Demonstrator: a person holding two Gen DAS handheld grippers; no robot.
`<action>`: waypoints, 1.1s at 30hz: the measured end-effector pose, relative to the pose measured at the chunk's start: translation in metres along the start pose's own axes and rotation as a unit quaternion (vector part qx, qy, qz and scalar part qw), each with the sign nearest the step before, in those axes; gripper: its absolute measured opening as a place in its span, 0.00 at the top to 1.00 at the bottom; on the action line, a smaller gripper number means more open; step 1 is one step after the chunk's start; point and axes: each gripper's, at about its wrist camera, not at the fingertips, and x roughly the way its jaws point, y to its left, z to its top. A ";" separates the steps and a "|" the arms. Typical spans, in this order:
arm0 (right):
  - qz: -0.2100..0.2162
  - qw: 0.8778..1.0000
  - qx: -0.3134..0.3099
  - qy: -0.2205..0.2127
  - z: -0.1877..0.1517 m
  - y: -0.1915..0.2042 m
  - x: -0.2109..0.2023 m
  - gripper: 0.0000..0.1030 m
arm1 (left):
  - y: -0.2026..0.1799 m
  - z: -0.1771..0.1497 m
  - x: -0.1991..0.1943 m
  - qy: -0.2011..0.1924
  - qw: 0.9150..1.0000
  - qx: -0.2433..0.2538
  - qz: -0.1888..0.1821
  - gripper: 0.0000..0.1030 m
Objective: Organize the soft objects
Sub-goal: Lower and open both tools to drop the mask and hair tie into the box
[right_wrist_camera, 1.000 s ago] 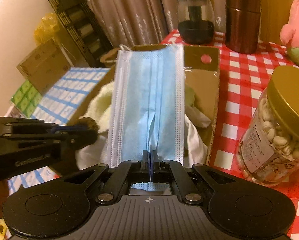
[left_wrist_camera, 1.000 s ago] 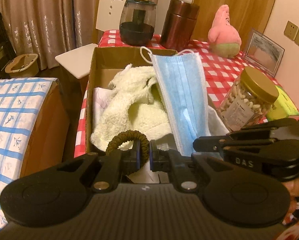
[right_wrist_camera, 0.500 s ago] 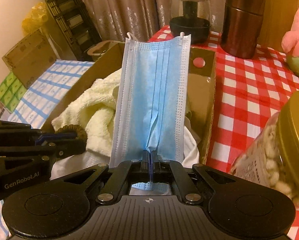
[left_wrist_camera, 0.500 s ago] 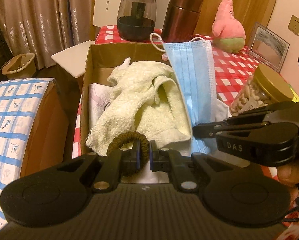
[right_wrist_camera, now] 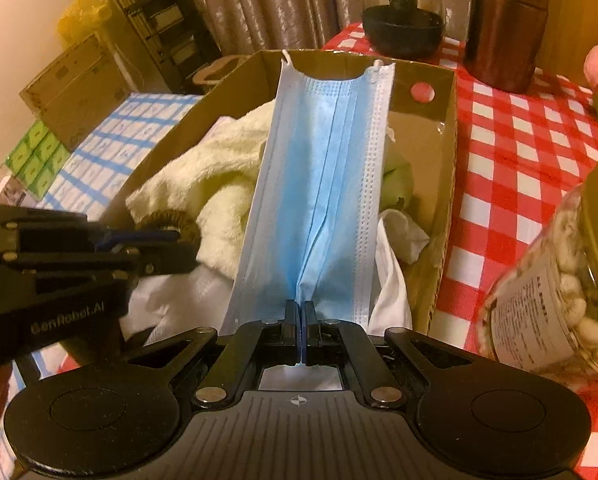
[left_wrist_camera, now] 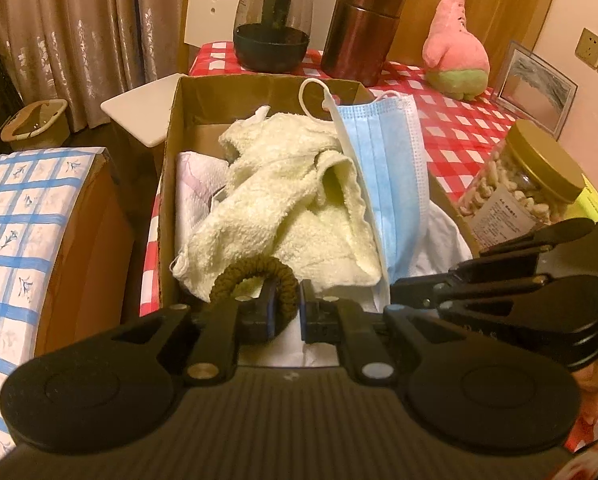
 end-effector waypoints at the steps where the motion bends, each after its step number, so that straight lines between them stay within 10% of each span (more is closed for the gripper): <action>1: -0.001 1.000 -0.004 0.003 -0.001 0.001 0.000 1.00 | 0.000 0.001 -0.001 0.000 1.000 -0.002 0.000 0.91; 27: 0.024 0.998 -0.020 -0.058 -0.018 0.003 -0.049 0.98 | -0.004 -0.008 -0.057 -0.038 0.999 0.002 0.019 0.68; 29: 0.023 0.998 -0.016 -0.062 -0.020 0.002 -0.053 0.93 | -0.006 -0.010 -0.060 -0.039 0.999 0.003 0.022 0.67; 31: 0.024 0.998 -0.015 -0.065 -0.022 0.002 -0.057 0.59 | -0.007 -0.012 -0.063 -0.039 0.999 0.006 0.026 0.65; 33: 0.024 0.997 -0.016 -0.073 -0.025 0.002 -0.061 0.48 | -0.009 -0.013 -0.065 -0.038 0.999 0.009 0.029 0.64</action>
